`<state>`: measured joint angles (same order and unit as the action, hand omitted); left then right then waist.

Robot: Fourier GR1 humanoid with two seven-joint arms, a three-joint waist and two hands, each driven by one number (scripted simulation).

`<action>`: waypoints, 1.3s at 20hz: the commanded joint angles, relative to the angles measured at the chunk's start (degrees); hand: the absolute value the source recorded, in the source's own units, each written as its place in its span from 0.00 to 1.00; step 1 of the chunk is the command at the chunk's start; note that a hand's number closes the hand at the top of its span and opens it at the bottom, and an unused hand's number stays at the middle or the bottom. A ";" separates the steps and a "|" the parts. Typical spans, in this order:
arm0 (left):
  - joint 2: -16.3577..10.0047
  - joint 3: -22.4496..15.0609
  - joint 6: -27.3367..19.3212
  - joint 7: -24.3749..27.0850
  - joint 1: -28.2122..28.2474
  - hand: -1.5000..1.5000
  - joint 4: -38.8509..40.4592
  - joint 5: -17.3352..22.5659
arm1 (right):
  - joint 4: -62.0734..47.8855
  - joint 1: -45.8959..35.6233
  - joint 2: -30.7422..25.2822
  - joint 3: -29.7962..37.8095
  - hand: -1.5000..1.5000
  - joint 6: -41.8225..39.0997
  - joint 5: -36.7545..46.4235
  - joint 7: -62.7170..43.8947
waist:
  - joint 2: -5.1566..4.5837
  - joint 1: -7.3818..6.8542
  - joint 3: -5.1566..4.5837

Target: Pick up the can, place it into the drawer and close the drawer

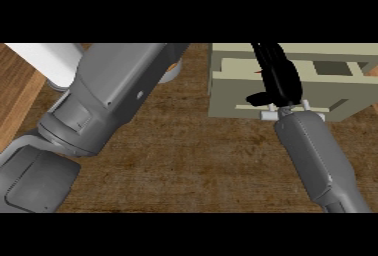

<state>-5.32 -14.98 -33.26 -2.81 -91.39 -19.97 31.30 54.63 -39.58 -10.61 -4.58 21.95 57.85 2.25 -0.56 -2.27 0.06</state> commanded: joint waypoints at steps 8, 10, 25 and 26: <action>-4.90 -1.42 2.50 -4.77 6.41 0.00 -8.76 -1.68 | -23.12 -16.01 0.67 6.18 0.00 13.04 3.54 0.60 | 0.01 -2.46 -0.01; -4.36 -2.00 0.98 -4.60 9.43 0.00 -10.67 -2.29 | -25.30 -17.33 0.19 6.52 0.00 15.26 4.10 1.68 | 0.05 -2.17 -0.02; -12.36 -2.84 5.23 -10.66 15.44 0.00 -22.72 -2.58 | -34.28 -31.15 0.55 12.73 0.00 15.40 0.06 3.04 | -0.37 -5.01 0.04; -10.99 -3.23 3.67 -10.02 17.10 0.00 -24.52 -2.72 | -34.12 -30.59 -0.71 13.91 0.00 14.45 -1.47 5.72 | -0.16 -4.99 0.06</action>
<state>-15.89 -17.71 -29.04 -11.89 -76.16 -41.10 28.79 19.32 -65.13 -11.15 5.30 35.54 60.64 6.74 -1.50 -6.09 0.44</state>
